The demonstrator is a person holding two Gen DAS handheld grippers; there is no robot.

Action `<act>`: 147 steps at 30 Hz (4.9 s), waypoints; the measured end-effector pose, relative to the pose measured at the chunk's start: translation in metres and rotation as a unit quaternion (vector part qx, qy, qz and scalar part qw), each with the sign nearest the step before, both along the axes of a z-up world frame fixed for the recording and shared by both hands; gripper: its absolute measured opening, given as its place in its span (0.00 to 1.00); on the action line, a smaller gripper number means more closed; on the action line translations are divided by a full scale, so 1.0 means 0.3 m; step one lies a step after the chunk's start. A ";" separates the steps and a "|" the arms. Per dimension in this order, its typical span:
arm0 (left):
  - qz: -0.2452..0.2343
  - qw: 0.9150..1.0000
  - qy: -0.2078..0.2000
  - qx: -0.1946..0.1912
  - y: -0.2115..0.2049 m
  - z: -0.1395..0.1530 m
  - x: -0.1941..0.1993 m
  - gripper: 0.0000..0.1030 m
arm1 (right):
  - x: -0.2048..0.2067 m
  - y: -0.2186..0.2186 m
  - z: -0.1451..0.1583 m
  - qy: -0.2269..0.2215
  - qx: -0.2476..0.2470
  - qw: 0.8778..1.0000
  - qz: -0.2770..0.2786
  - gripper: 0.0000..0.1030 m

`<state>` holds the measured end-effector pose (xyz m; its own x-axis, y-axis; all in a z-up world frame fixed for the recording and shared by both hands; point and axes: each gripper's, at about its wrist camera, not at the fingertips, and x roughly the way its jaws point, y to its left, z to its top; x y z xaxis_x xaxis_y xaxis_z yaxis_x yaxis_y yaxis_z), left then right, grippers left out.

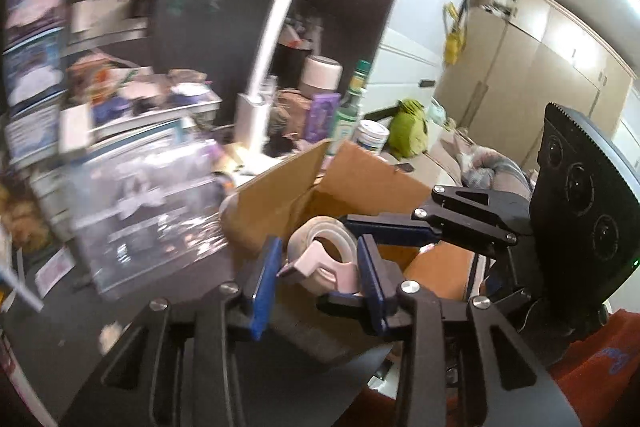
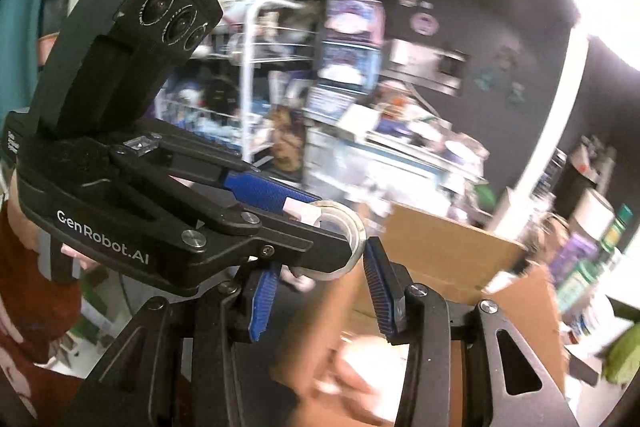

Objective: Organize objects
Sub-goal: 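Carry the tape roll with the right gripper and release it into the box, then move the right gripper to the blue glitter ball and grasp it, then carry the glitter ball with the right gripper and drop it into the box, then move the right gripper to the white eye mask and grasp it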

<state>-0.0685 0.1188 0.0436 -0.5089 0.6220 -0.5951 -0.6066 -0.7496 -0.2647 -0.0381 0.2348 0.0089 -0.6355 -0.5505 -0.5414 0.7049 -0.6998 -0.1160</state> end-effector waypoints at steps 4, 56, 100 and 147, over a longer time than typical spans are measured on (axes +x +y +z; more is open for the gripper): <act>-0.028 0.999 -0.016 -0.019 0.137 -0.002 -0.078 0.35 | -0.060 0.114 0.004 -0.015 0.008 0.999 -0.031 0.37; 0.224 0.973 -0.056 -0.012 -0.781 -0.361 0.148 0.84 | -0.062 -0.550 -0.448 -0.177 0.085 0.980 0.036 0.55; -0.012 0.997 -0.060 -0.050 -0.314 -0.017 0.082 0.37 | 0.125 -0.345 -0.043 0.001 0.050 0.996 0.077 0.32; 0.094 0.994 0.020 -0.044 -0.428 0.115 0.050 0.87 | 0.012 -0.136 0.061 -0.041 0.005 0.999 0.034 0.58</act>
<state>-0.0536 -0.0095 0.0781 -0.6357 0.4608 -0.6193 -0.4626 -0.8697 -0.1722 -0.0347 0.1940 0.0271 -0.5496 -0.5857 -0.5957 0.7587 -0.6484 -0.0626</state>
